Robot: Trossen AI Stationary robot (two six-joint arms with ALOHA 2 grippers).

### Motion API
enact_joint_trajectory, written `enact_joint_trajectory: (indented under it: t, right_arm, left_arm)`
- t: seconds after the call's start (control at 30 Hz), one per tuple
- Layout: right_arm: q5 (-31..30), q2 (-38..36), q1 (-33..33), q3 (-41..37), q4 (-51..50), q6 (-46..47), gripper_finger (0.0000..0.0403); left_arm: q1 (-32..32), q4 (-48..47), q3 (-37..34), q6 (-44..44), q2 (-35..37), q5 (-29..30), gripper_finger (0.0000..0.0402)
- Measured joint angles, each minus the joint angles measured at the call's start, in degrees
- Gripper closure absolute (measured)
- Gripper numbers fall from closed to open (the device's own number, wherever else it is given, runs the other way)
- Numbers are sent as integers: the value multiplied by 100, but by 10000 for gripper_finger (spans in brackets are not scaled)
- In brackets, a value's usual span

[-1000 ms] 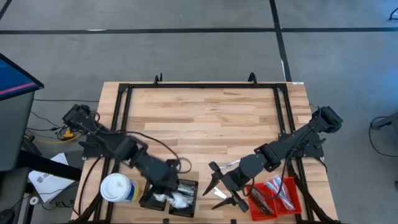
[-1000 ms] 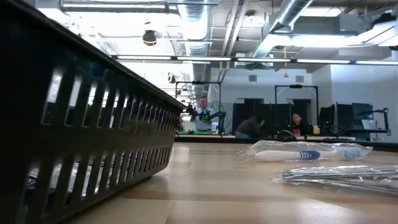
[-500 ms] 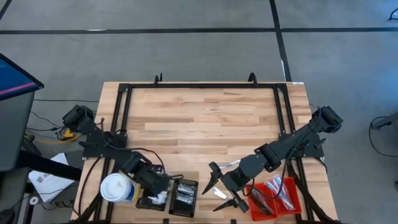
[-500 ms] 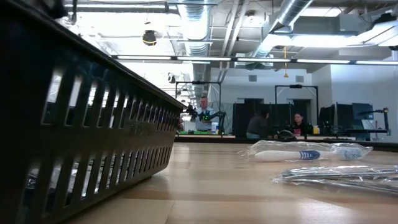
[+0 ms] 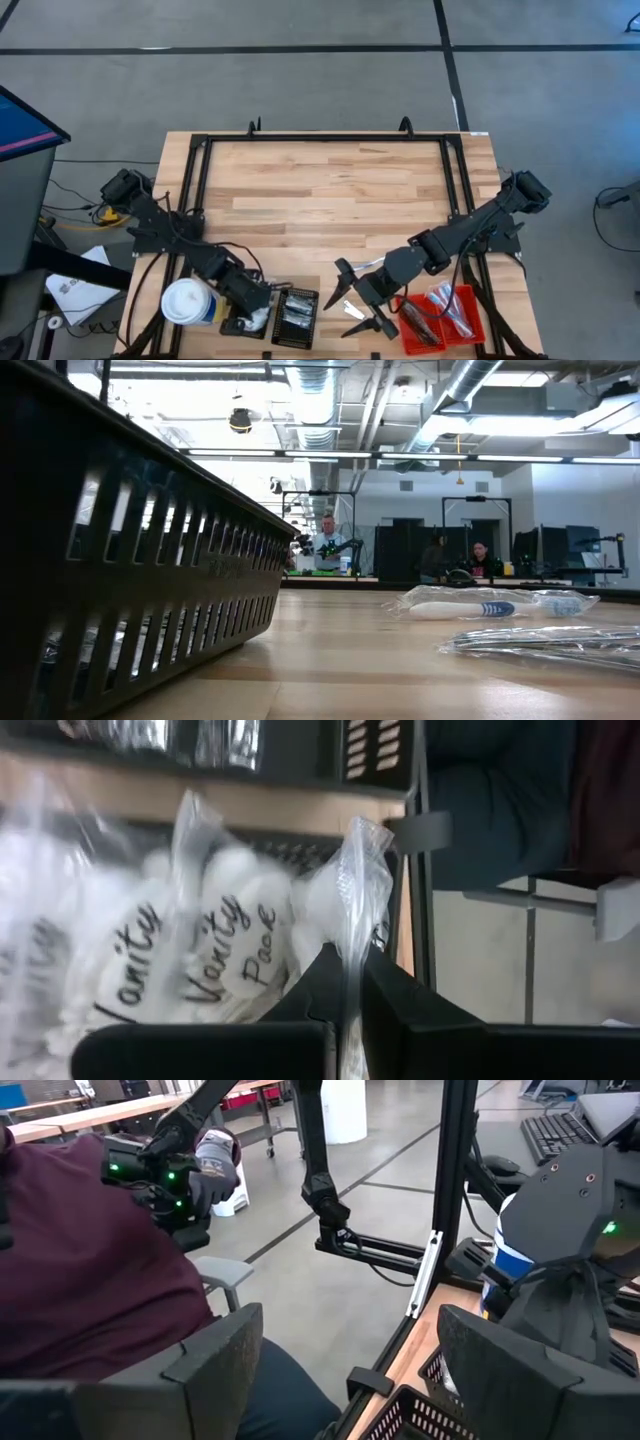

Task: Pick & Place Travel size toiletries
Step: Put the cotton pack into the left black bin

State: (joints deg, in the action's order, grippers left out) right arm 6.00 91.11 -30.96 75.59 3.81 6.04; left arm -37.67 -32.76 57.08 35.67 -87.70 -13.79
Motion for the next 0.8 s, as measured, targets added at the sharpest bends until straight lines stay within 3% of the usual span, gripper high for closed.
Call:
enact_joint_trajectory:
  t: [0.47, 0.6, 0.8]
  right_arm:
    - [4, 0, 0, 4, -2, 0, 109]
    - [4, 0, 0, 4, -13, -2, 109]
    - [4, 0, 0, 4, -38, -1, 109]
  left_arm:
    - [-9, 315, -470, 143, 0, 310, 380]
    - [-9, 328, -470, 353, 0, 347, 341]
    - [11, 311, -470, 568, 41, 425, 245]
